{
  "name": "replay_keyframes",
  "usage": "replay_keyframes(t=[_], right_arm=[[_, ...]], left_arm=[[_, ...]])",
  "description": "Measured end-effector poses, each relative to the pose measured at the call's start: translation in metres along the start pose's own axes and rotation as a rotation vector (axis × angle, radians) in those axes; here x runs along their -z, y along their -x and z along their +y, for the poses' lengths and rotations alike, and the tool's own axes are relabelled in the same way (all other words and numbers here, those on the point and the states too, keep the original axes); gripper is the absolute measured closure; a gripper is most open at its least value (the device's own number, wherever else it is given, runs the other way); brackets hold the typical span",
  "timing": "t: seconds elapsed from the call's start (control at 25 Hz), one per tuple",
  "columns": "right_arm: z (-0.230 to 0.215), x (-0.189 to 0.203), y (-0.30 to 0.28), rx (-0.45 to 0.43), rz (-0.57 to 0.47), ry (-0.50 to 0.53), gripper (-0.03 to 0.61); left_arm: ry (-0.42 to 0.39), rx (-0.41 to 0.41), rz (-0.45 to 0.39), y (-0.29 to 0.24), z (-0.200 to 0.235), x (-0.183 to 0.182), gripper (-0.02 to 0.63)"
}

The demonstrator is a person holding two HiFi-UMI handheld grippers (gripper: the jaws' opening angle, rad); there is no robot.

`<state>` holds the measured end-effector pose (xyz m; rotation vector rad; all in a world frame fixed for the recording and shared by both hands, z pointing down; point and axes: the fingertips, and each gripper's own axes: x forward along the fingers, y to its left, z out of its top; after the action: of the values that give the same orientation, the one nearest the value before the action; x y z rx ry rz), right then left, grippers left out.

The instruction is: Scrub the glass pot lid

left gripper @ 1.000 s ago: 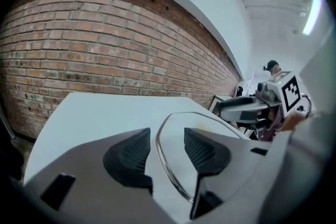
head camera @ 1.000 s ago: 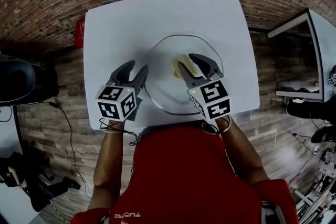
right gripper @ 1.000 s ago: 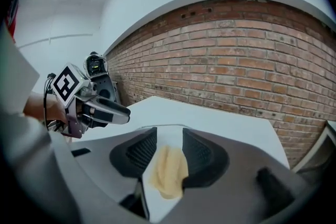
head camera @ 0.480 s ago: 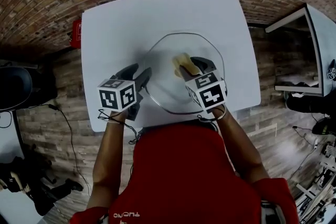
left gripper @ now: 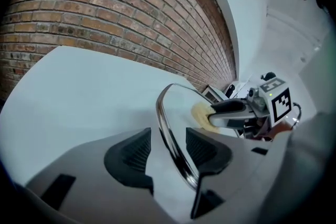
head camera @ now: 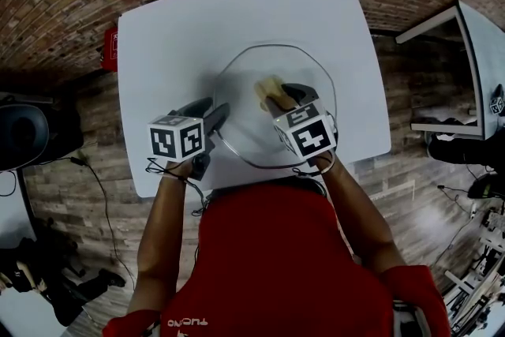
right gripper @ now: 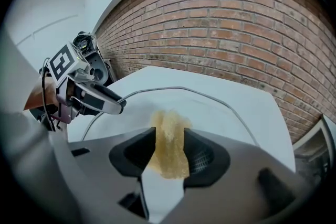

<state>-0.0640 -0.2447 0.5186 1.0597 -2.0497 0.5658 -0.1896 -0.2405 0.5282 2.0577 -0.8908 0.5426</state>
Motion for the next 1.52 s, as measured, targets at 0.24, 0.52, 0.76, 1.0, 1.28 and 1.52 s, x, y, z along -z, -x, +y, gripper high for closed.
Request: replay_keyframes(t=[0.24, 0.52, 0.76, 1.0, 1.28, 1.52], right_arm=[[-0.001, 0.002, 0.0, 0.015, 0.009, 0.02, 0.418], [0.002, 0.007, 0.002, 0.029, 0.031, 0.044, 0.5], [0.005, 0.009, 0.002, 0.015, 0.042, 0.064, 0.52], [0.001, -0.006, 0.01, 0.036, -0.036, 0.015, 0.526], [0.005, -0.049, 0.006, 0.025, -0.132, -0.076, 0.526], [0.011, -0.07, -0.018, 0.047, -0.109, -0.064, 0.526]], left_arm=[[0.004, 0.004, -0.002, 0.0, -0.005, 0.006, 0.465], [0.034, -0.002, -0.017, 0.004, -0.008, 0.01, 0.485], [0.06, -0.012, -0.023, 0.007, -0.01, 0.02, 0.485], [0.071, -0.02, -0.037, 0.008, -0.011, 0.021, 0.485], [0.072, -0.016, -0.041, 0.008, -0.009, 0.018, 0.486], [0.079, -0.014, -0.04, 0.009, -0.01, 0.016, 0.489]])
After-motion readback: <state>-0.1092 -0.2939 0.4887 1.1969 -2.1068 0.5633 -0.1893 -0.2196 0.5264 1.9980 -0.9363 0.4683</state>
